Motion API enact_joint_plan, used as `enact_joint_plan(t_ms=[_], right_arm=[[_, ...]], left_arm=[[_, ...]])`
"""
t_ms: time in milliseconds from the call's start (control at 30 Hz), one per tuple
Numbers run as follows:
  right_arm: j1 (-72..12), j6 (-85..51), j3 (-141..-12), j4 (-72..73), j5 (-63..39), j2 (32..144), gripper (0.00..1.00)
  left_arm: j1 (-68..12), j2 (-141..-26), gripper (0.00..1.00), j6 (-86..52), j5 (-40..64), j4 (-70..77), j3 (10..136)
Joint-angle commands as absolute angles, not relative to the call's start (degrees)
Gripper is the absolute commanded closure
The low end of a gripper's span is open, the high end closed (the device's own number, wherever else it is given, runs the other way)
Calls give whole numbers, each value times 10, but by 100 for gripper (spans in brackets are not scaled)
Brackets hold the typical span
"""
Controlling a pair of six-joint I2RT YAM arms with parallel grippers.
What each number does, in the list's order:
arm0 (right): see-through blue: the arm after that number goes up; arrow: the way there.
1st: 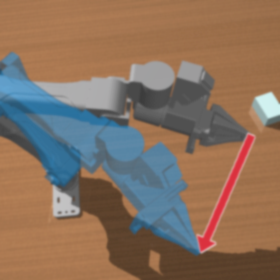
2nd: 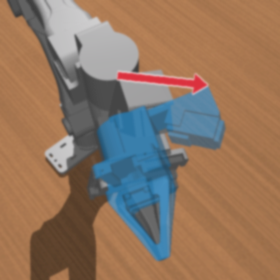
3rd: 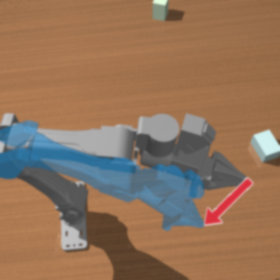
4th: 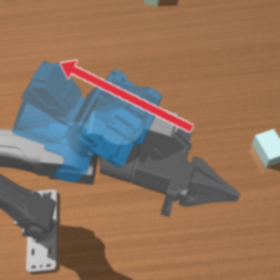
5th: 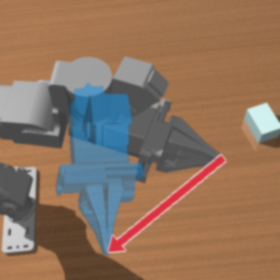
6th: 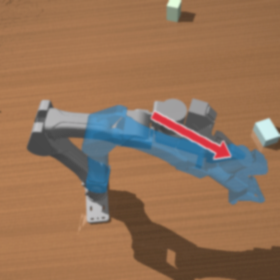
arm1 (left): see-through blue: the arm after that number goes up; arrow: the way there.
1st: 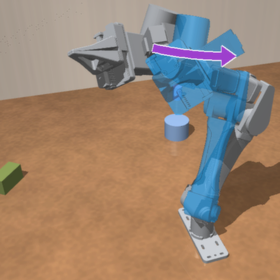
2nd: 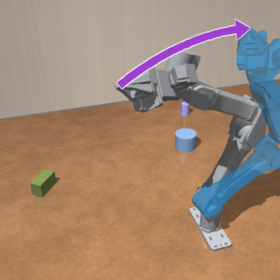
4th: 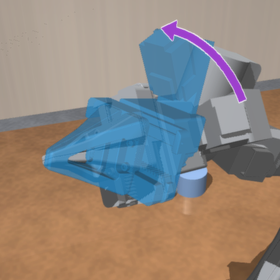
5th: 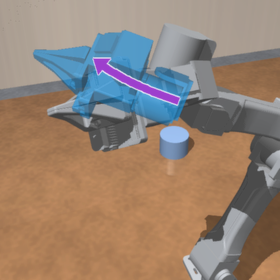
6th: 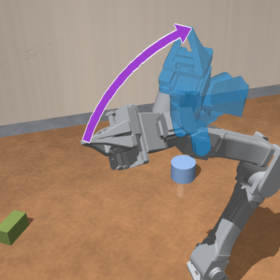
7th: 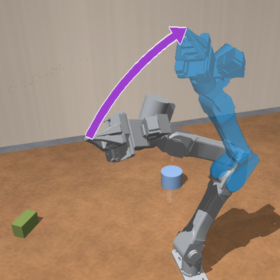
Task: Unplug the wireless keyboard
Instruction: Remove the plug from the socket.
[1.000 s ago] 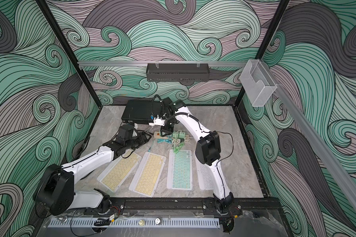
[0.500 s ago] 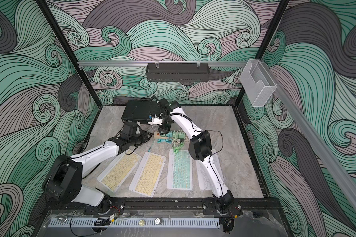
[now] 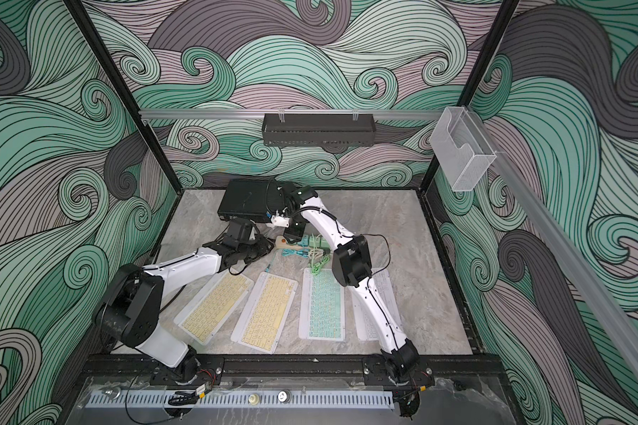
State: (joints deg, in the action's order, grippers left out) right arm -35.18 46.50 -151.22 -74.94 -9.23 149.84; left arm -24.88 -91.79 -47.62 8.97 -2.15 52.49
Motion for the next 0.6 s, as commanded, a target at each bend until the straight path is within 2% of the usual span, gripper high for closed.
enact_joint_plan(t_ms=[0, 267, 567], right_arm=[[-355, 480, -1523, -764, -86, 1513, 50], [-357, 485, -1522, -763, -129, 1510, 57], [-360, 478, -1523, -753, -139, 1523, 56]], left_arm=[[-247, -932, 68, -470, 81, -22, 547], [-246, -973, 69, -477, 87, -10, 569], [-240, -989, 70, -486, 75, 3, 580]])
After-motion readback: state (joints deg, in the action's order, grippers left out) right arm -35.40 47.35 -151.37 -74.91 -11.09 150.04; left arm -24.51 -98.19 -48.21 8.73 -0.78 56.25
